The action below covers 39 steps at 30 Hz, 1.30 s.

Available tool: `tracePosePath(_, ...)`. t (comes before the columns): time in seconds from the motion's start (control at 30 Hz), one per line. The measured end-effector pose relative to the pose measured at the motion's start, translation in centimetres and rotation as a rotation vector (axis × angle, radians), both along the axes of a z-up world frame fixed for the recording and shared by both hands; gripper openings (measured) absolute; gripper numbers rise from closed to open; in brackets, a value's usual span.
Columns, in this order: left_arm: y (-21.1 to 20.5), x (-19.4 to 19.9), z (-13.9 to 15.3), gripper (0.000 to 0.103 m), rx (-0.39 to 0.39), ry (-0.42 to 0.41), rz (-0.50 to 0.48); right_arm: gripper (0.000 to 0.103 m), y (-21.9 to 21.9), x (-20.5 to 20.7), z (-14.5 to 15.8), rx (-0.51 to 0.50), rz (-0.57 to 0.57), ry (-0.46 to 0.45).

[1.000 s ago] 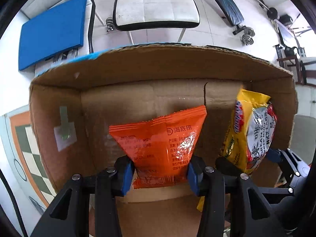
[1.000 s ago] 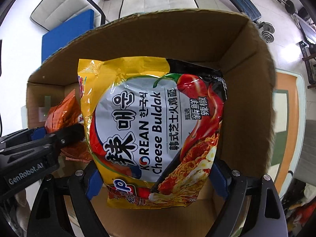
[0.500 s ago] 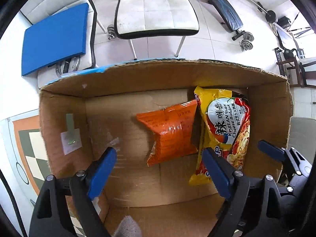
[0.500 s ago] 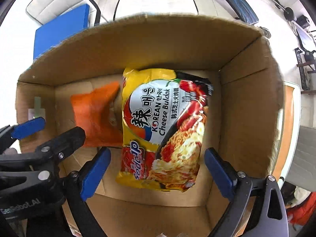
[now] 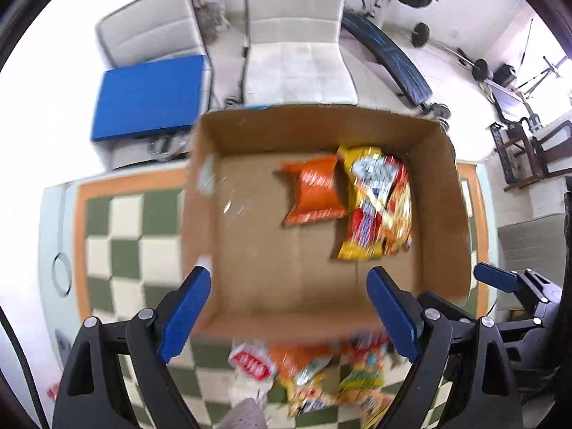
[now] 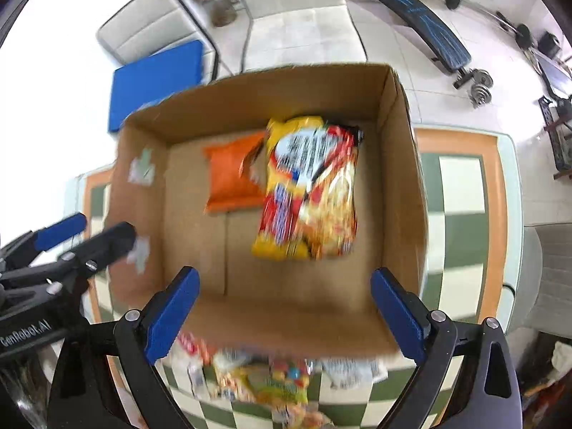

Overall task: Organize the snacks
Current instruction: 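Carry both bags into the cardboard box and open both tools, then grasp the yellow bread bag with right tool while left tool grasps white wafer pack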

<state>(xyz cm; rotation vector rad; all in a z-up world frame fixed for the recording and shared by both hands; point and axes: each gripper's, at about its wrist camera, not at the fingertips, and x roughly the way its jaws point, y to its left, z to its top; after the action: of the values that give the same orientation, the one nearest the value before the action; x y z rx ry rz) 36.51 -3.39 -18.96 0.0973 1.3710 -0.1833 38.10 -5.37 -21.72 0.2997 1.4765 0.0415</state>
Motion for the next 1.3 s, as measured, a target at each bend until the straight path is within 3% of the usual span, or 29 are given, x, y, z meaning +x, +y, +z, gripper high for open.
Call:
tracePosePath(0.07,1.0,-3.8,0.1,0.090,0.025,-0.012,0.028,0.099,0.8,-3.4,0.3,-0.002,0.047,0.005)
tracePosePath(0.2,2.4,-10.2,-1.8,0.090,0.120,0.000,0.064,0.099,3.0,-8.9,-2.4,-0.044,0.183,0.080)
tracePosePath(0.33,4.5,-15.1,-6.3,0.090,0.119,0.139,0.105,0.098,5.5,-14.6,-6.5,-0.113,0.324,0.177)
tracePosePath(0.53,7.1,-19.4,-13.0,0.089,0.151,0.265,0.175,0.098,7.1,-18.7,-13.0,-0.124,0.382,0.291)
tracePosePath(0.67,8.0,-19.9,-15.8,0.089,0.176,0.305,0.195,0.094,7.6,-19.8,-15.7,-0.095,0.376,0.325)
tracePosePath(0.8,8.3,-19.1,-17.5,0.089,0.196,0.323,0.193,0.072,8.0,-20.6,-17.6,-0.067,0.359,0.341)
tracePosePath(0.93,8.3,-18.2,-19.6,0.089,0.222,0.353,0.172,0.057,5.9,-21.5,-17.9,-0.013,0.179,0.348)
tracePosePath(1.03,8.5,-17.9,-21.3,0.089,0.213,0.390,0.165,0.056,3.8,-22.4,-18.0,0.054,0.019,0.365)
tracePosePath(1.1,9.2,-18.0,-21.9,0.089,0.193,0.396,0.182,0.056,3.1,-23.0,-18.4,0.092,-0.021,0.387)
tracePosePath(1.2,10.3,-18.3,-22.1,0.072,0.139,0.394,0.219,0.060,2.7,-23.5,-19.1,0.121,-0.022,0.416)
tracePosePath(1.23,10.5,-18.3,-21.9,0.062,0.131,0.386,0.227,0.060,2.6,-23.6,-19.2,0.122,-0.016,0.420)
tracePosePath(1.3,10.3,-18.6,-21.6,0.057,0.155,0.369,0.222,0.060,2.4,-23.2,-19.1,0.106,-0.005,0.424)
